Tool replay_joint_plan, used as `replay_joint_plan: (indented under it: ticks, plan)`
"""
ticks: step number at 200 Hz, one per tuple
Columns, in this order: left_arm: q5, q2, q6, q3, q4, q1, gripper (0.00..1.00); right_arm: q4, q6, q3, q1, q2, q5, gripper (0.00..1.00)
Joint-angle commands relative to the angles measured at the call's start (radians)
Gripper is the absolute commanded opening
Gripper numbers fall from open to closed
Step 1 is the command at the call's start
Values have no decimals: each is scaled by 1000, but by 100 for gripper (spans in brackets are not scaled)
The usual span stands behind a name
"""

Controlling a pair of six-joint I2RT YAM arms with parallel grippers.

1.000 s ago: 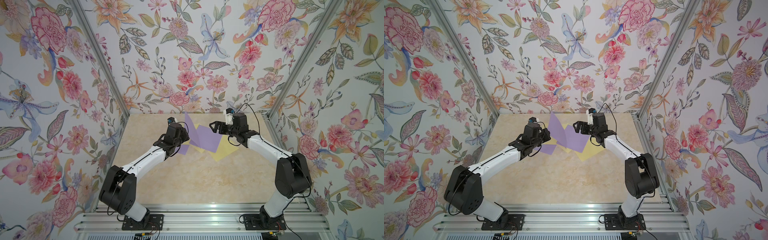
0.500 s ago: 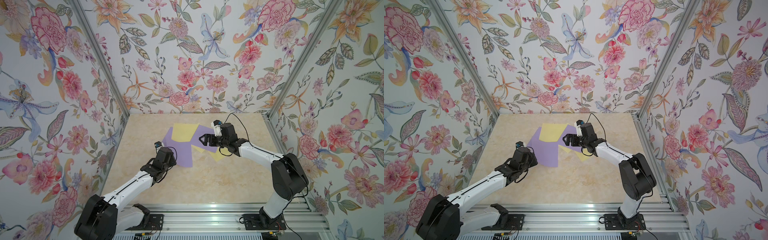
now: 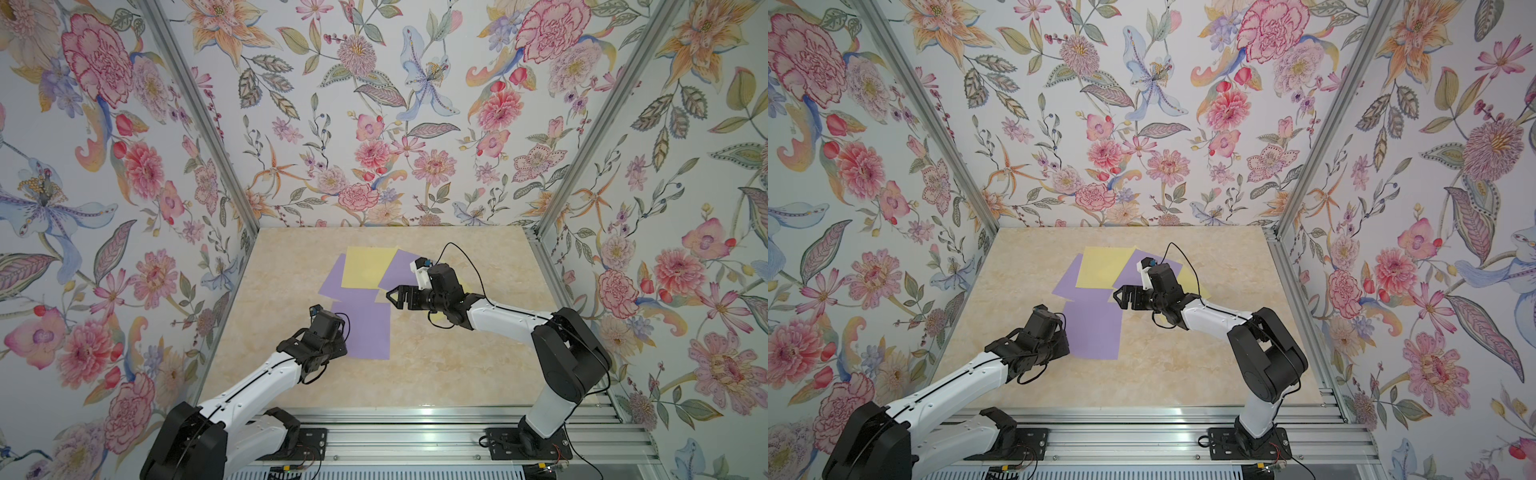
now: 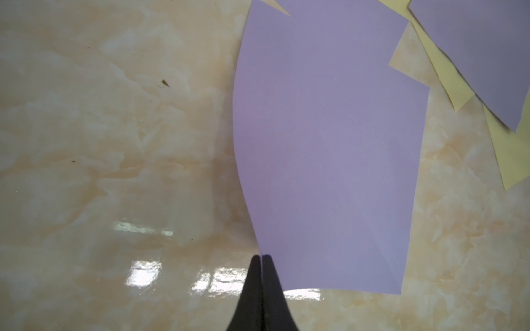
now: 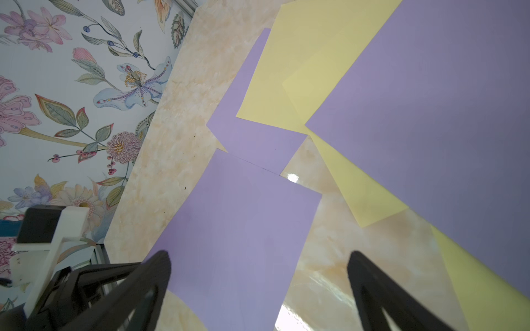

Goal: Sort the scattered colored papers by color
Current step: Place the colored paper at the center of the board.

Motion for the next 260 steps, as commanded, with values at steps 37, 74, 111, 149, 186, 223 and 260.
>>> replay_joint_plan:
  ticks: [37,74,111,149,186,223,260]
  plan:
    - [9,-83,-62,-1,-188,-28,0,39,58,26,125,75,4,100]
    - [-19,-177,-162,-58,-225,-45,0,8,83,20,192,97,32,100]
    - [-42,-235,-225,-45,-316,-51,0,-24,79,29,209,108,32,100]
    - [-77,-276,-299,-51,-361,-57,0,-47,64,39,212,123,29,100]
    - [-110,-289,-373,-63,-361,-74,0,-57,49,56,217,154,8,100]
    - [-118,-278,-423,-57,-362,-91,0,-50,46,87,223,202,-19,100]
    - [-135,-269,-454,-45,-364,-109,0,-47,44,131,234,255,-40,100]
